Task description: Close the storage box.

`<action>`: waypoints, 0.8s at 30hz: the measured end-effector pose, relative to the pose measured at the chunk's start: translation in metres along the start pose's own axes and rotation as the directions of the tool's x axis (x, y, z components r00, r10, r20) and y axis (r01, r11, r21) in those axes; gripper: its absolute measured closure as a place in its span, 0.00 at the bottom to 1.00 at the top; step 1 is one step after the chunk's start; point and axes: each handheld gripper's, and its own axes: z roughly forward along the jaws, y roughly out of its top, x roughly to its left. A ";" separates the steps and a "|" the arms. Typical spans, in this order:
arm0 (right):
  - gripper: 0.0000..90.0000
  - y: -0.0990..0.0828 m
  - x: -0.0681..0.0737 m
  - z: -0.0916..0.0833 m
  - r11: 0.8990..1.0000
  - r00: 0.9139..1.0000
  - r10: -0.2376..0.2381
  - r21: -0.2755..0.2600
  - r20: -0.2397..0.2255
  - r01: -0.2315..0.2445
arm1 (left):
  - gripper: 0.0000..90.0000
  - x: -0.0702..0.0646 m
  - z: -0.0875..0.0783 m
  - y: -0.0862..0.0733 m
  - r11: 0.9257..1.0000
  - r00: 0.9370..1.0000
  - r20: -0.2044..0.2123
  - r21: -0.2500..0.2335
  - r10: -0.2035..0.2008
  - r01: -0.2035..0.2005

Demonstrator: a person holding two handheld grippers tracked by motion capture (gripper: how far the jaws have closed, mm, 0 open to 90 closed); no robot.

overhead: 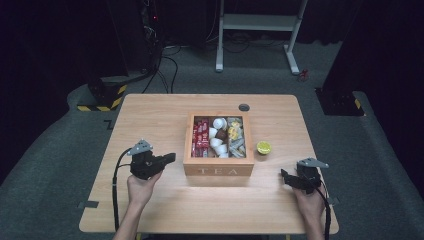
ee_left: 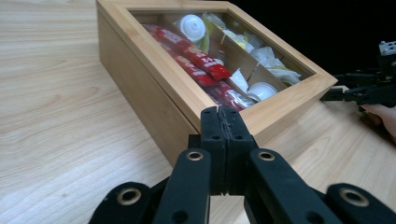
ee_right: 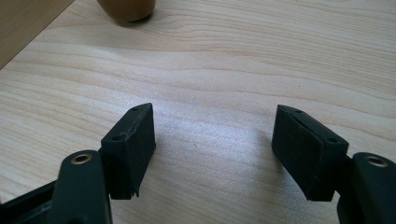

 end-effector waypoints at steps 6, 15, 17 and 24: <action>0.33 0.000 0.000 0.000 1.000 1.000 0.000 0.000 0.000 0.000 | 0.99 0.008 -0.014 0.003 0.999 0.999 -0.030 -0.036 -0.014 0.013; 0.33 0.000 0.000 0.000 1.000 1.000 0.001 0.001 0.000 -0.001 | 0.99 0.018 -0.028 -0.001 0.998 0.998 -0.057 -0.060 -0.028 0.024; 0.33 0.000 0.000 0.000 1.000 1.000 0.000 0.000 0.000 0.000 | 0.99 0.020 -0.030 -0.002 0.997 0.997 -0.061 -0.069 -0.038 0.033; 0.33 0.000 0.000 0.000 1.000 1.000 0.001 0.002 0.000 -0.001 | 0.99 0.030 -0.037 -0.007 0.996 0.994 -0.100 -0.079 -0.049 0.041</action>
